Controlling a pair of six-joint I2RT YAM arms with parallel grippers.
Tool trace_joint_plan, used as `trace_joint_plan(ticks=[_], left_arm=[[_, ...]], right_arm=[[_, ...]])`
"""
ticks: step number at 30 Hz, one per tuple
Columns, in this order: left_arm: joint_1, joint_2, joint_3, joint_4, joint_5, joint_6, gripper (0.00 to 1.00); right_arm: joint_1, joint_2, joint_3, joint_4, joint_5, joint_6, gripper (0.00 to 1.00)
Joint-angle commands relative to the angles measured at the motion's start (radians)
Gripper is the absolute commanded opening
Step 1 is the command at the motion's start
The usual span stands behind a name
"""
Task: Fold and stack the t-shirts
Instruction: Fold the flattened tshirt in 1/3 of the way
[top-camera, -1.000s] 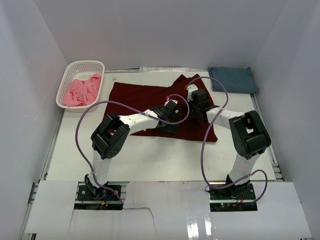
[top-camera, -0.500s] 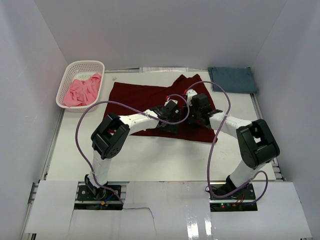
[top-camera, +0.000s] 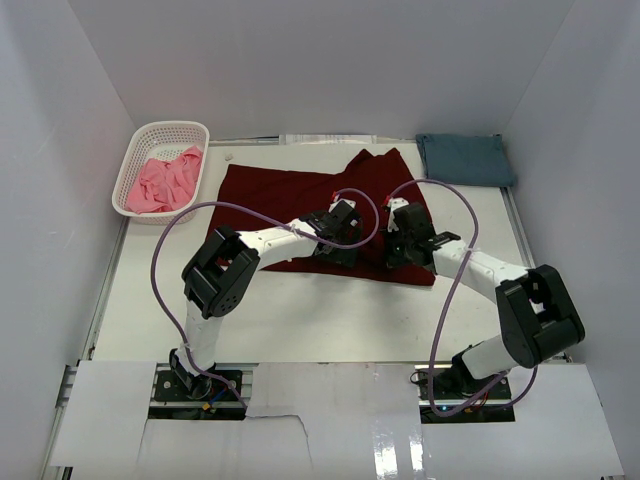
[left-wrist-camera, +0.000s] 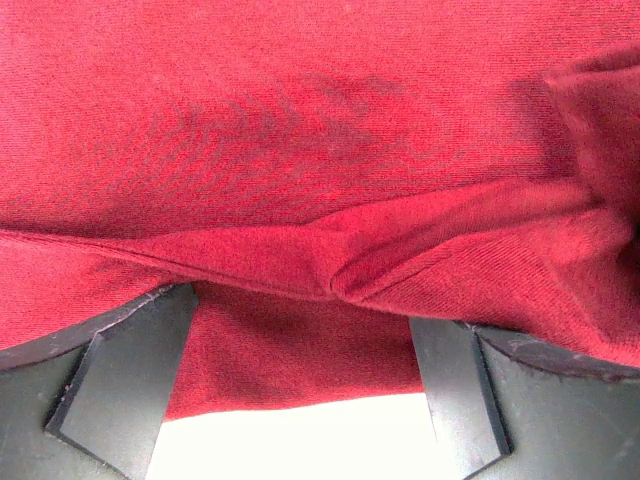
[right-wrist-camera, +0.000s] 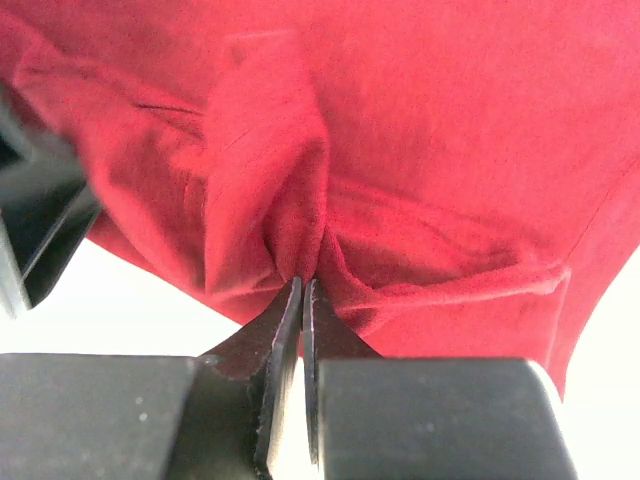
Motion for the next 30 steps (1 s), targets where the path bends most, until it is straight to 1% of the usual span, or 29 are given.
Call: trace_joint_plan(ticks=[1, 2, 3, 4, 6, 7, 8, 10, 12, 14, 17, 23, 27, 30], left_arm=[[-0.021, 0.118, -0.076, -0.140, 0.181, -0.051, 0.98], [-0.021, 0.120, -0.076, -0.141, 0.181, -0.049, 0.98], [-0.021, 0.121, -0.074, -0.141, 0.181, -0.049, 0.98], [-0.021, 0.123, -0.074, -0.140, 0.181, -0.050, 0.98], [-0.021, 0.126, -0.074, -0.140, 0.181, -0.049, 0.98], [-0.021, 0.128, -0.076, -0.140, 0.181, -0.050, 0.98], [-0.021, 0.128, -0.077, -0.141, 0.181, -0.052, 0.98], [-0.023, 0.128, -0.080, -0.140, 0.184, -0.052, 0.98], [-0.021, 0.125, -0.088, -0.138, 0.181, -0.054, 0.98], [-0.021, 0.120, -0.093, -0.137, 0.178, -0.054, 0.98], [-0.021, 0.121, -0.093, -0.135, 0.180, -0.057, 0.98], [-0.021, 0.115, -0.103, -0.132, 0.180, -0.057, 0.98], [-0.021, 0.114, -0.108, -0.132, 0.180, -0.057, 0.98], [-0.021, 0.114, -0.113, -0.131, 0.176, -0.057, 0.98]], right_arm=[[0.011, -0.081, -0.041, -0.046, 0.002, 0.068, 0.08], [0.011, -0.090, -0.050, -0.048, -0.013, 0.074, 0.08], [0.013, -0.093, -0.050, -0.057, -0.024, 0.082, 0.14], [0.011, -0.087, -0.047, -0.068, -0.083, 0.084, 0.22], [0.011, -0.078, -0.033, -0.105, -0.119, 0.087, 0.41], [0.011, -0.075, -0.029, -0.105, -0.154, 0.088, 0.44], [0.011, -0.079, -0.025, -0.105, -0.158, 0.093, 0.46], [0.010, -0.108, -0.004, -0.092, -0.149, 0.102, 0.49], [0.010, -0.125, 0.028, -0.097, -0.130, 0.102, 0.56], [0.005, -0.122, 0.080, -0.097, -0.118, 0.096, 0.59], [-0.004, -0.083, 0.154, -0.094, -0.110, 0.079, 0.58], [-0.007, 0.065, 0.273, -0.088, -0.121, 0.056, 0.56], [-0.009, 0.153, 0.310, -0.097, -0.142, 0.051, 0.56], [-0.009, 0.169, 0.314, -0.121, -0.147, 0.050, 0.54]])
